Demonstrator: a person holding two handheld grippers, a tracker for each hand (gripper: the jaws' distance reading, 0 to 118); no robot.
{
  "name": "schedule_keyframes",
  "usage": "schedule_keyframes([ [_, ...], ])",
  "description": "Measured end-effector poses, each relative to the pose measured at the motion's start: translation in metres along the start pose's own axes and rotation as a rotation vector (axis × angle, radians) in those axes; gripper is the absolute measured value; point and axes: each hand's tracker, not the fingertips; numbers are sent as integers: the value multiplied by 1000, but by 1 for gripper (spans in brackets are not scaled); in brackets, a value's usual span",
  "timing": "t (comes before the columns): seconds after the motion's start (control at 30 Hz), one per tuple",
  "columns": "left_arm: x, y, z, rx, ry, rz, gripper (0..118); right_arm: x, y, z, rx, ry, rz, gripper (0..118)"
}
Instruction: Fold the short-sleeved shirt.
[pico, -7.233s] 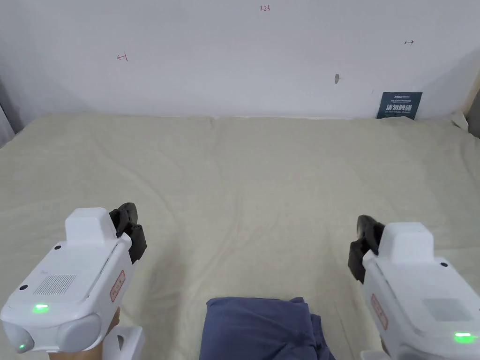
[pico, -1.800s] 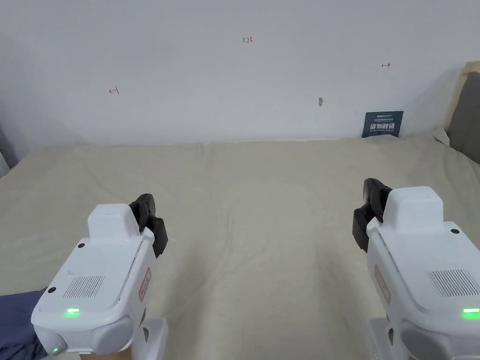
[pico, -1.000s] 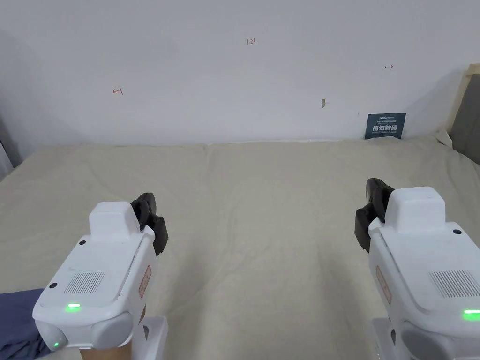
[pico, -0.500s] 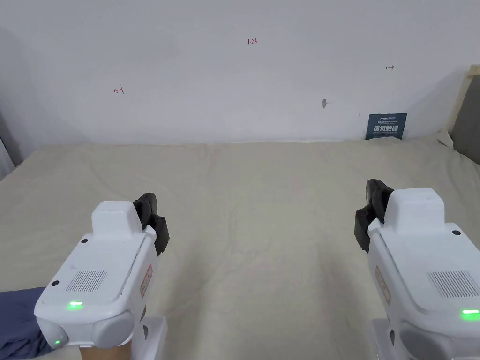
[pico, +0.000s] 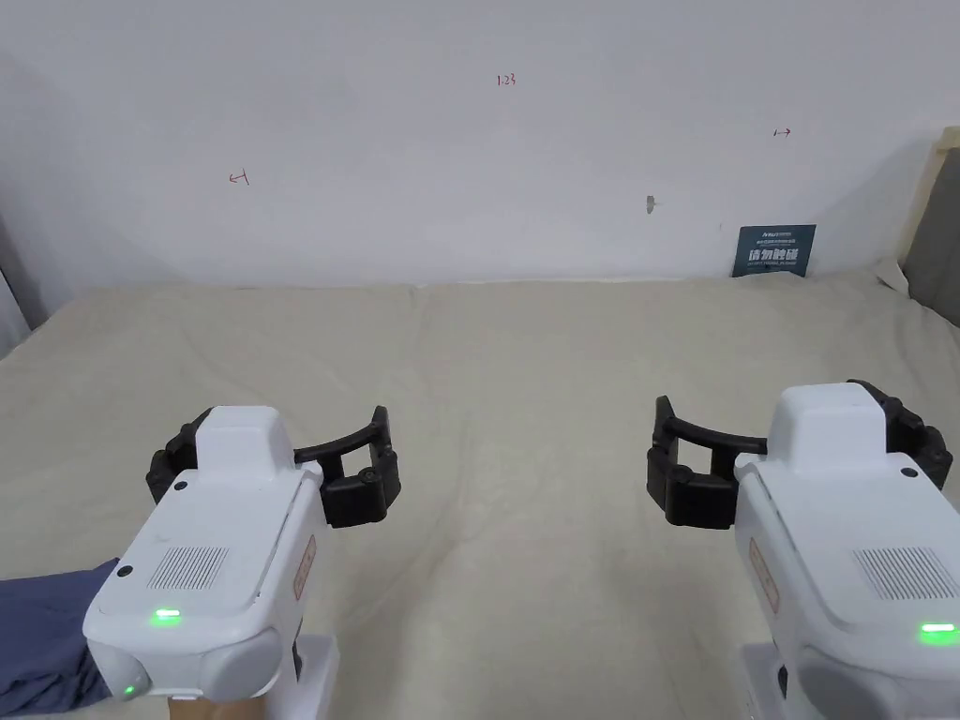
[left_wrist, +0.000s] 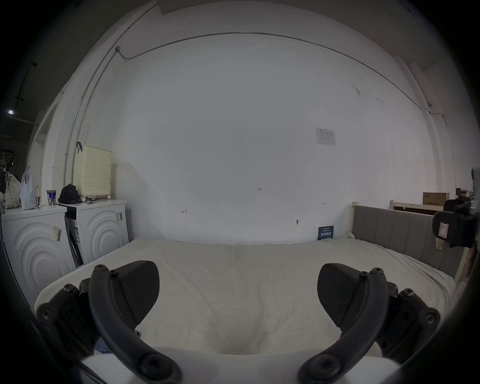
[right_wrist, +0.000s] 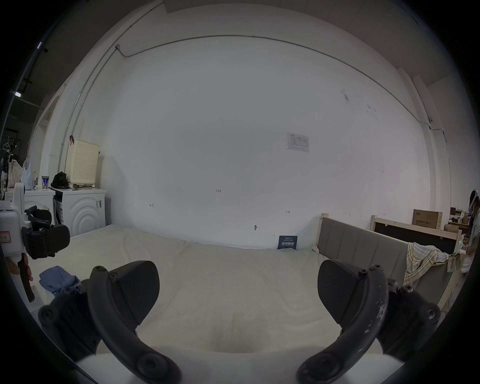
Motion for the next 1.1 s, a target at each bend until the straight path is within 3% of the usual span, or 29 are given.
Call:
schedule_keyframes([
  [1.1,-6,1,2,0,5,27,118,-1,3,4,10,3,-15,118],
])
